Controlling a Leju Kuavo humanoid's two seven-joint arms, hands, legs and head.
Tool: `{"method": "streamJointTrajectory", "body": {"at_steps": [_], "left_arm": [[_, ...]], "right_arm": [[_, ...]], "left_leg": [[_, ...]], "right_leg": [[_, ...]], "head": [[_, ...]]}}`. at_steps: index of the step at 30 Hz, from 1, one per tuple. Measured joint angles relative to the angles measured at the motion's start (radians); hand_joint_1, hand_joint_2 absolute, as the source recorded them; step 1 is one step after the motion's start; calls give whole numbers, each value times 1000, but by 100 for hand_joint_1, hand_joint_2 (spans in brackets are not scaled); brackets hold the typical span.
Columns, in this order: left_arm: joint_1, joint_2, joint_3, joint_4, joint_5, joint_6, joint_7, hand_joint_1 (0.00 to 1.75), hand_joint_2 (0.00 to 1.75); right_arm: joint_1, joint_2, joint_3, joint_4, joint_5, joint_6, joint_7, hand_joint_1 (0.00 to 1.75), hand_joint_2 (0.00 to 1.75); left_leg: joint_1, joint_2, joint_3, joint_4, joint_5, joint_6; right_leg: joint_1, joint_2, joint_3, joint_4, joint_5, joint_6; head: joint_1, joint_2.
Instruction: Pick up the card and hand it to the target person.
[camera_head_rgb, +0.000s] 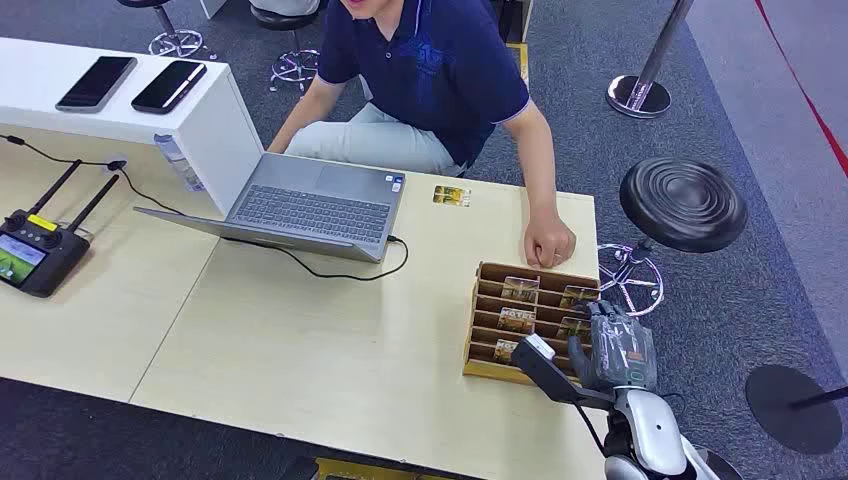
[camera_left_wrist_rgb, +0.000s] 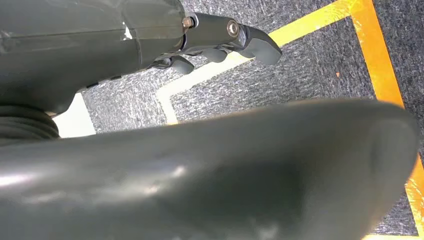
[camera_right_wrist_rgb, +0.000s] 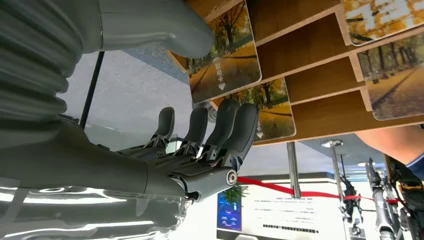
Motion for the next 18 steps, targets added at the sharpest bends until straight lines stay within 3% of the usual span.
{"method": "streamJointTrajectory", "body": {"at_steps": [18], "left_arm": [[0, 0, 0, 0, -15, 2, 1, 0, 0]], "right_arm": [[0, 5, 0, 33, -4, -18, -1, 137, 175]], "left_leg": [[0, 0, 0, 0, 0, 0]], "right_leg": [[0, 0, 0, 0, 0, 0]], "head": [[0, 0]]}}
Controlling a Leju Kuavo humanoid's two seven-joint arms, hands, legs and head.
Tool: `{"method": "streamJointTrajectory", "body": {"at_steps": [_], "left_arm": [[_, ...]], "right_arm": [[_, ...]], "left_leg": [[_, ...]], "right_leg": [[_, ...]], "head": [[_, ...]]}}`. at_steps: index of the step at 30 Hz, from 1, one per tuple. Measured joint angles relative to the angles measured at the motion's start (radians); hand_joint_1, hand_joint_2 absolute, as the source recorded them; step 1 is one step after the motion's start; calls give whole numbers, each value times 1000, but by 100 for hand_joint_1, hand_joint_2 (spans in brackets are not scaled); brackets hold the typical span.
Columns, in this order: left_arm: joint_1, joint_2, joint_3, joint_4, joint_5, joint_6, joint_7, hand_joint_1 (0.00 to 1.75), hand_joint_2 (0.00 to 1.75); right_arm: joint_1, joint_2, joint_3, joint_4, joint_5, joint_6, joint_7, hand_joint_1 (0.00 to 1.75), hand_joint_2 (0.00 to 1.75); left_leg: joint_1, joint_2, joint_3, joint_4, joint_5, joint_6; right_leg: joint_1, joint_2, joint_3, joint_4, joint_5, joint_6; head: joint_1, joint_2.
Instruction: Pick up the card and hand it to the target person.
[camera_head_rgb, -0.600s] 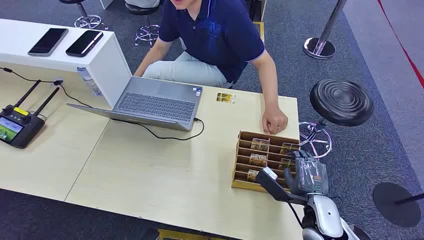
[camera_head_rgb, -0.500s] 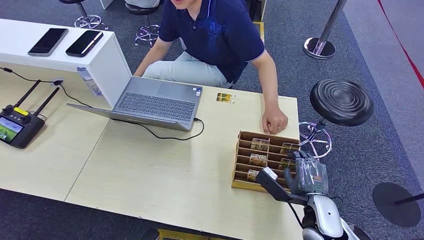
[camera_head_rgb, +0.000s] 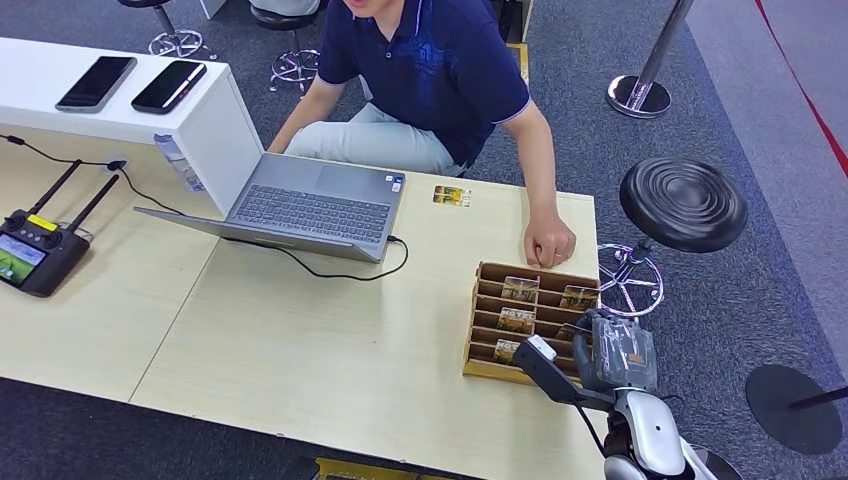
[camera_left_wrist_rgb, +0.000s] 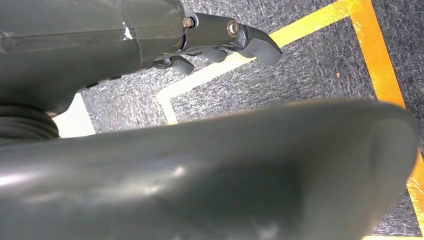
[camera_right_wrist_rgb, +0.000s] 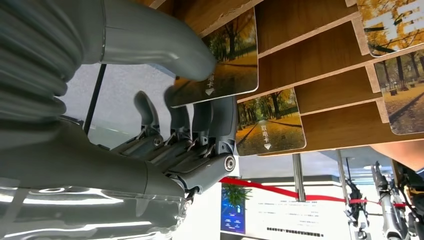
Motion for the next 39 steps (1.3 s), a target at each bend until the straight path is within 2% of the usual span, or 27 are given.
{"method": "streamJointTrajectory", "body": {"at_steps": [4, 8, 9, 13, 31, 39], "left_arm": [[0, 0, 0, 0, -2, 0, -4, 0, 0], [0, 0, 0, 0, -6, 0, -14, 0, 0], [0, 0, 0, 0, -8, 0, -16, 0, 0], [0, 0, 0, 0, -19, 0, -22, 0, 175], [0, -2, 0, 0, -16, -11, -14, 0, 175], [0, -4, 0, 0, -33, -16, -11, 0, 175]], "right_arm": [[0, 1, 0, 2, 0, -1, 0, 147, 175], [0, 2, 0, 3, 1, -2, 0, 175, 175], [0, 2, 0, 3, 1, -4, 0, 175, 175], [0, 2, 0, 3, 1, -12, -2, 175, 175], [0, 5, -2, 7, -28, -51, -15, 175, 175], [-9, 4, -34, -31, -72, -85, -13, 175, 175]], "left_leg": [[0, 0, 0, 0, 0, 0], [0, 0, 0, 0, 0, 0], [0, 0, 0, 0, 0, 0], [0, 0, 0, 0, 0, 0], [0, 0, 0, 0, 0, 0], [0, 0, 0, 0, 0, 0]], "right_leg": [[0, 0, 0, 0, 0, 0], [0, 0, 0, 0, 0, 0], [0, 0, 0, 0, 0, 0], [0, 0, 0, 0, 0, 0], [0, 0, 0, 0, 0, 0], [0, 0, 0, 0, 0, 0]], "head": [[0, 0], [0, 0], [0, 0], [0, 0], [0, 0], [0, 0]]}}
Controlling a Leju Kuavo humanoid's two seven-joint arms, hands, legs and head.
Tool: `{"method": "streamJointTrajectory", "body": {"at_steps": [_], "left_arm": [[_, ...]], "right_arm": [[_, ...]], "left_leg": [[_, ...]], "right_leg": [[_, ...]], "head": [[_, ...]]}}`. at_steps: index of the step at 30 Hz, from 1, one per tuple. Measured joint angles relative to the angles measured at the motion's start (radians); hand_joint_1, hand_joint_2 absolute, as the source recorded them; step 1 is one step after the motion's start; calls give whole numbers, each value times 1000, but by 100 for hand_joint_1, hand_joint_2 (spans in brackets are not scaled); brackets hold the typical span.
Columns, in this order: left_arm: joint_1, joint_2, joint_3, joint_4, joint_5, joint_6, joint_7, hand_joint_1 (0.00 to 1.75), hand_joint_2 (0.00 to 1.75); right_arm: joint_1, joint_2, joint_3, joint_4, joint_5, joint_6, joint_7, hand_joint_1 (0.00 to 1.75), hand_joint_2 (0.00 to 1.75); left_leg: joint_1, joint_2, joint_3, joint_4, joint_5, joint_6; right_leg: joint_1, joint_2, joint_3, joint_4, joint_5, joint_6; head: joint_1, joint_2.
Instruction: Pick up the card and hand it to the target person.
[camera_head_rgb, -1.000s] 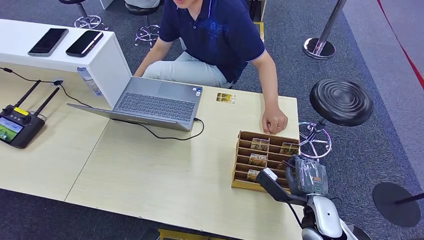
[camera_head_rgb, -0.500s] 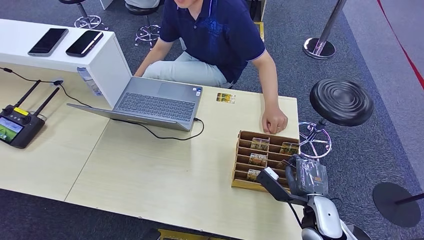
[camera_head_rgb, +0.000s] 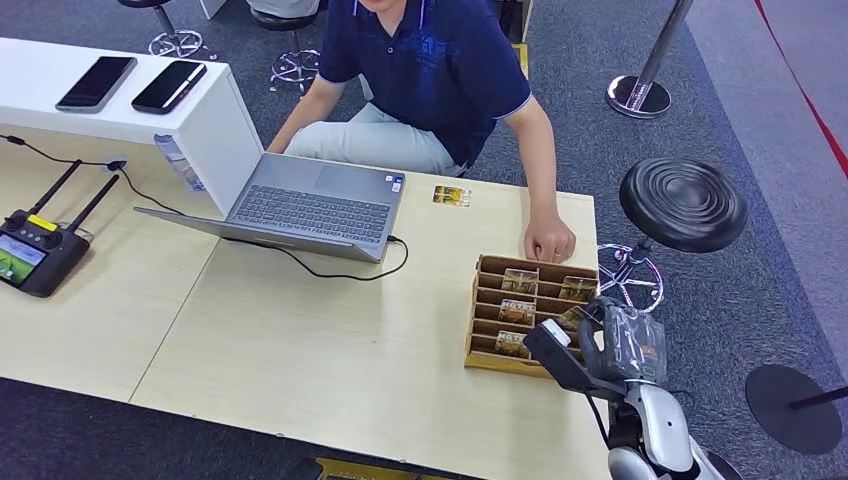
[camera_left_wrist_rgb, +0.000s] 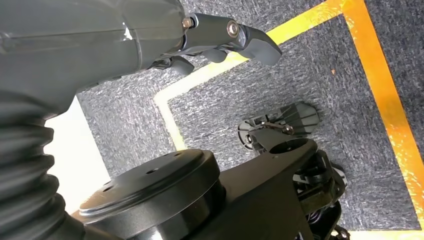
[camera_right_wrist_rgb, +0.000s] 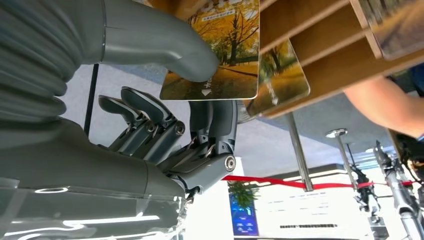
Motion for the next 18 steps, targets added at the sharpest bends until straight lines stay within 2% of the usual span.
{"method": "streamJointTrajectory", "body": {"at_steps": [8, 18], "left_arm": [[1, -5, -15, 0, -128, 1, -46, 0, 175], [19, -3, -41, 0, -146, -42, -49, 0, 175]], "right_arm": [[-28, -20, -46, -83, -85, -5, -5, 175, 175], [-60, -51, -87, -154, -136, -4, -21, 175, 175]], "left_leg": [[0, 0, 0, 0, 0, 0], [0, 0, 0, 0, 0, 0]], "right_leg": [[0, 0, 0, 0, 0, 0], [0, 0, 0, 0, 0, 0]], "head": [[0, 0], [0, 0]]}}
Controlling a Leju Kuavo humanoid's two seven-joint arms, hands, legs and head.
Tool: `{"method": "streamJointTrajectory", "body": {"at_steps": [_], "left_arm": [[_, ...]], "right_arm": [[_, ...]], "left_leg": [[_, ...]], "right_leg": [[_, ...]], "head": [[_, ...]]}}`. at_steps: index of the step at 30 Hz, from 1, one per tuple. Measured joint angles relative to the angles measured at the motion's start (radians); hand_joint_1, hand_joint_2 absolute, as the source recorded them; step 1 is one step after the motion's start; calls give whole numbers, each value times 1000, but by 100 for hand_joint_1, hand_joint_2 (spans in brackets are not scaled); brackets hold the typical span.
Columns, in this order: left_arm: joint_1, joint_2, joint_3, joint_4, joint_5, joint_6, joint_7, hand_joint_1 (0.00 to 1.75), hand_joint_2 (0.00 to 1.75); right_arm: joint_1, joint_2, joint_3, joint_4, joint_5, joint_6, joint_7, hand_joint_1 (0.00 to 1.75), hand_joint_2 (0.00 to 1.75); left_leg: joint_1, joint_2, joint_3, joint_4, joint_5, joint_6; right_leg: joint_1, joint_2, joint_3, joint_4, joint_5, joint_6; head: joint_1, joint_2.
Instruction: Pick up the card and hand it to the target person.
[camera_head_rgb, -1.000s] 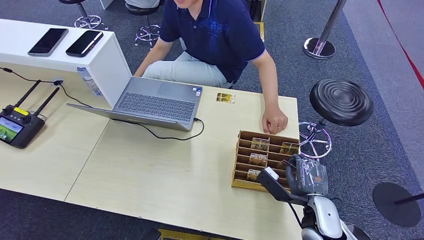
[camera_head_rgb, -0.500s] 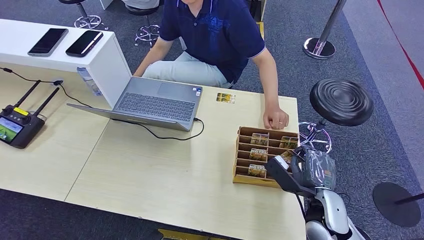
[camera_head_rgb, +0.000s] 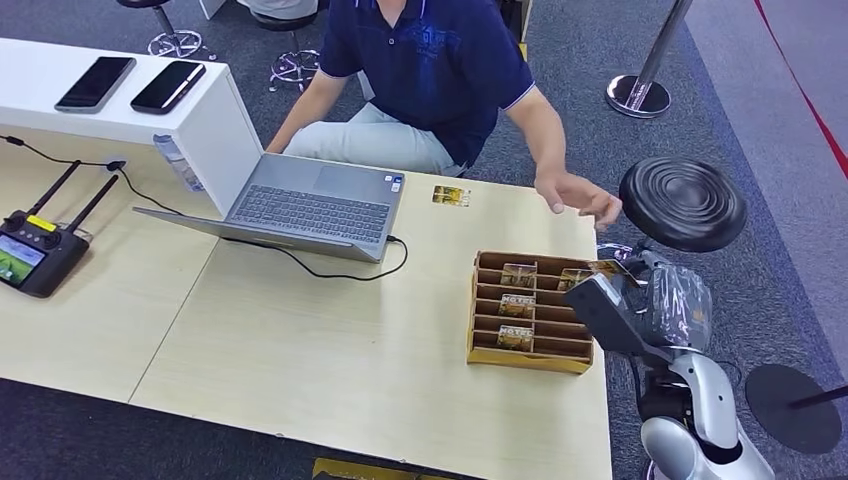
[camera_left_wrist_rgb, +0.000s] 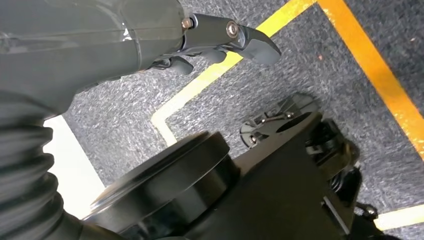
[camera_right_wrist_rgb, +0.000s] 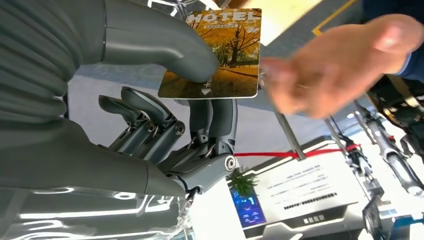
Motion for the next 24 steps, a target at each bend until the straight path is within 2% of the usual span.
{"method": "streamJointTrajectory", "body": {"at_steps": [10, 18, 24], "left_arm": [[5, 0, -4, 0, 35, 26, 14, 0, 175], [5, 0, -1, 0, 107, -4, 28, 0, 175], [3, 0, 14, 0, 152, 13, 16, 0, 175]], "right_arm": [[-47, 0, -6, -28, -167, -36, -53, 175, 175], [-69, 12, 4, -30, -240, -72, -91, 175, 175], [-74, 28, 13, -30, -271, -94, -113, 175, 175]], "left_leg": [[0, 0, 0, 0, 0, 0], [0, 0, -1, 0, 0, 0], [0, 0, -1, 0, 0, 0]], "right_leg": [[0, 0, 0, 0, 0, 0], [0, -1, 0, 0, 0, 0], [0, -1, 0, 0, 0, 0]], "head": [[0, 0], [0, 0], [0, 0]]}}
